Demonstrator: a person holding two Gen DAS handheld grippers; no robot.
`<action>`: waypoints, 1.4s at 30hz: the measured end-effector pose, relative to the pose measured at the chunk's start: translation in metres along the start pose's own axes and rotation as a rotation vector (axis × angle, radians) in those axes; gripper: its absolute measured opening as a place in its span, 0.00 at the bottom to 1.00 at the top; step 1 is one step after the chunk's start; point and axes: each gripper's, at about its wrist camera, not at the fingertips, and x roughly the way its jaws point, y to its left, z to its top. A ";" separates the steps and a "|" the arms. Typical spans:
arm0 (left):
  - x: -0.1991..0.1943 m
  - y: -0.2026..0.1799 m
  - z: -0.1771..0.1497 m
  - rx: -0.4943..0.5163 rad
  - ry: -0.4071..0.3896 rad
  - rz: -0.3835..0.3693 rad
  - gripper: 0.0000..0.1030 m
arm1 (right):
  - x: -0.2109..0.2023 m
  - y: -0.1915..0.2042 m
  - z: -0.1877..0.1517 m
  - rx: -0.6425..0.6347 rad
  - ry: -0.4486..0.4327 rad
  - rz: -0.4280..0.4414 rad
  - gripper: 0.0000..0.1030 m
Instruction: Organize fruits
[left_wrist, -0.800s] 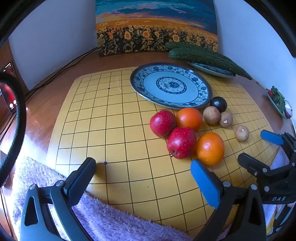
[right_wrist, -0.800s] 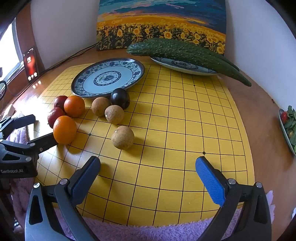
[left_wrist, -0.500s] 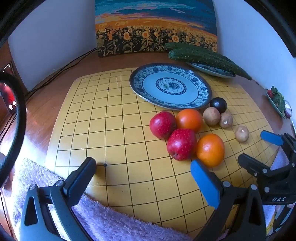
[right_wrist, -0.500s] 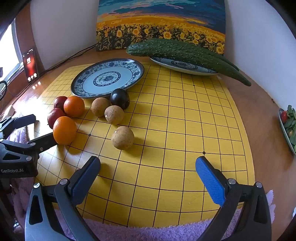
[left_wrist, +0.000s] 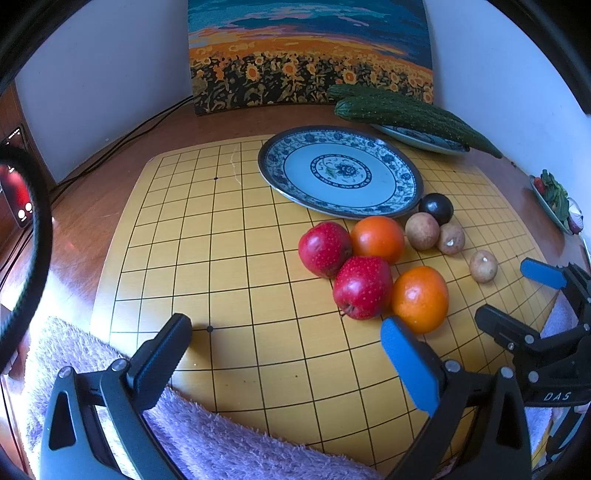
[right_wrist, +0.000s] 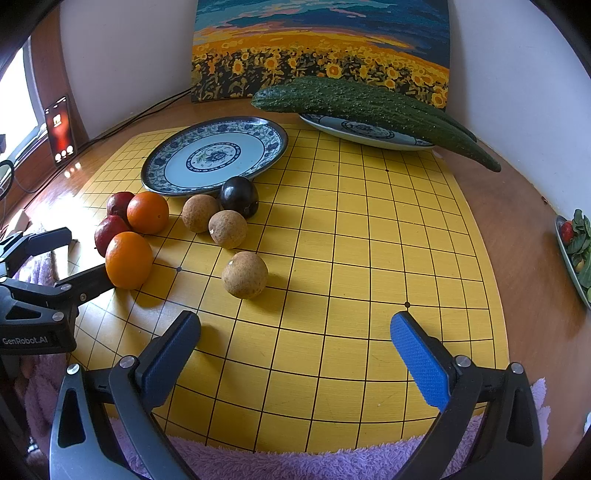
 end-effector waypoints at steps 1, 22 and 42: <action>0.000 0.000 0.000 0.000 0.000 0.000 1.00 | 0.000 0.000 0.000 0.001 0.000 0.000 1.00; -0.002 -0.002 -0.003 0.001 -0.004 0.000 1.00 | 0.001 0.000 0.000 -0.003 0.002 0.001 1.00; -0.003 -0.002 -0.003 0.001 -0.004 0.000 1.00 | 0.000 0.002 0.000 -0.008 0.000 0.000 1.00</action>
